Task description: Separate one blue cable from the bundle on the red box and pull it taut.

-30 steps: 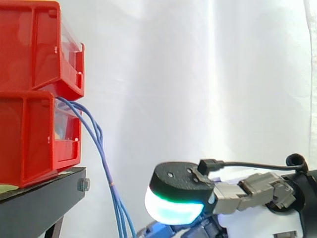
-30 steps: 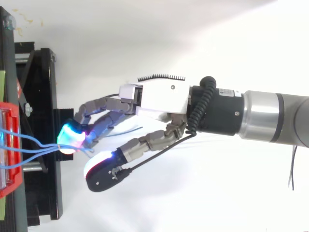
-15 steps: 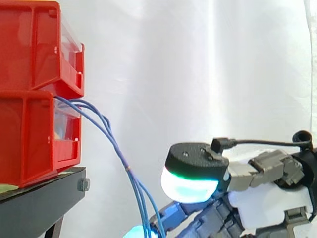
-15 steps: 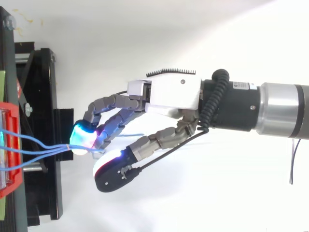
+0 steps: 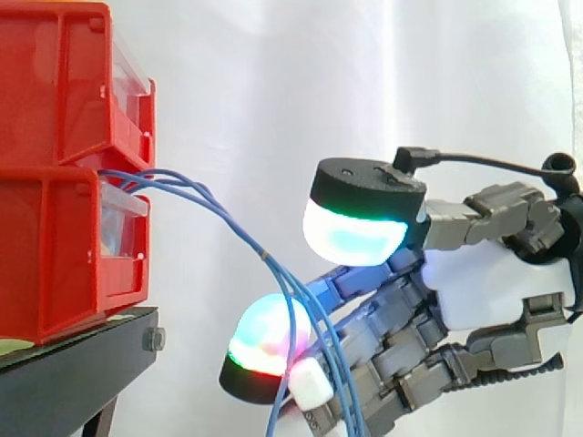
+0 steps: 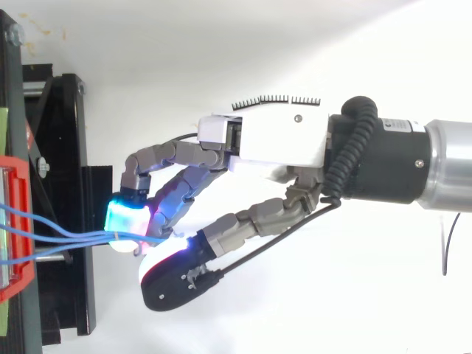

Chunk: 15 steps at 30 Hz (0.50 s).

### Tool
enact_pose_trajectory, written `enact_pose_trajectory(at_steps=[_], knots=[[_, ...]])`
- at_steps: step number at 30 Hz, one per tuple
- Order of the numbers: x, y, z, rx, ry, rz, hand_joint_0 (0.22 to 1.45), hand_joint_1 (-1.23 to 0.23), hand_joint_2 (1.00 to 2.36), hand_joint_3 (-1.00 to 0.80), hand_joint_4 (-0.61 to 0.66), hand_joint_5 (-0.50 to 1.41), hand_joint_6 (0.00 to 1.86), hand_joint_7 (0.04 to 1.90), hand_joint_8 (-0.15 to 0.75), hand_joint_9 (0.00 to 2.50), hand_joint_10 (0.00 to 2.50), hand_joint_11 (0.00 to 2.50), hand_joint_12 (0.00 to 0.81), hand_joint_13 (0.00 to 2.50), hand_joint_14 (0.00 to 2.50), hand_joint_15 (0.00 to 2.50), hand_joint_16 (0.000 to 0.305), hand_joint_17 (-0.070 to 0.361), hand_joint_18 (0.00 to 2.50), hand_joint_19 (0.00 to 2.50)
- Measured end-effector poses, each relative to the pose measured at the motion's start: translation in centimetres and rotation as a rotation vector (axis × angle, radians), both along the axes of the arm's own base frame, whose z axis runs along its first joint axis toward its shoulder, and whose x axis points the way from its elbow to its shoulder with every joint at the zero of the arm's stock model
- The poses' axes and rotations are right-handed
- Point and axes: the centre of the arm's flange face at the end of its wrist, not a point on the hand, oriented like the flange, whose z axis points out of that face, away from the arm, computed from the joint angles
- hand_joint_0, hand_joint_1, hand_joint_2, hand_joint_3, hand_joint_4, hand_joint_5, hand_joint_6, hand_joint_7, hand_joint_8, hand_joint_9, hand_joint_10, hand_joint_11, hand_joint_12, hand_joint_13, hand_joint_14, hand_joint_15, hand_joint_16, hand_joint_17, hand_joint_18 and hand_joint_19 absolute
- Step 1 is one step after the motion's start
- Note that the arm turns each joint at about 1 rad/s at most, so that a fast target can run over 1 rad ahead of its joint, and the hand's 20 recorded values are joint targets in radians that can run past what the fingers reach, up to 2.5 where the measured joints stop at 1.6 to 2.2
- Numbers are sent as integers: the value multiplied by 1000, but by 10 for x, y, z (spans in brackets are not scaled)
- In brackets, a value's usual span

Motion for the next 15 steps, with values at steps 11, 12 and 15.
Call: enact_pose_trajectory(at_steps=[11, 12, 15], knots=[[4, 6, 17, 5, -31, 12, 595, -778, 1013, -135, 189, -159, 851, 919, 331, 779, 6, 241, 387, 663, 6, 186, 52, 118, 567, 298], [5, 7, 20, 6, -36, 14, 595, -778, 1014, -106, 177, -160, 854, 940, 334, 780, 6, 258, 391, 666, 5, 180, 53, 120, 576, 301], [8, 8, 27, 10, -51, 20, 606, -786, 1010, -80, 171, -172, 892, 838, 342, 760, 6, 270, 398, 673, 5, 189, 55, 124, 586, 286]])
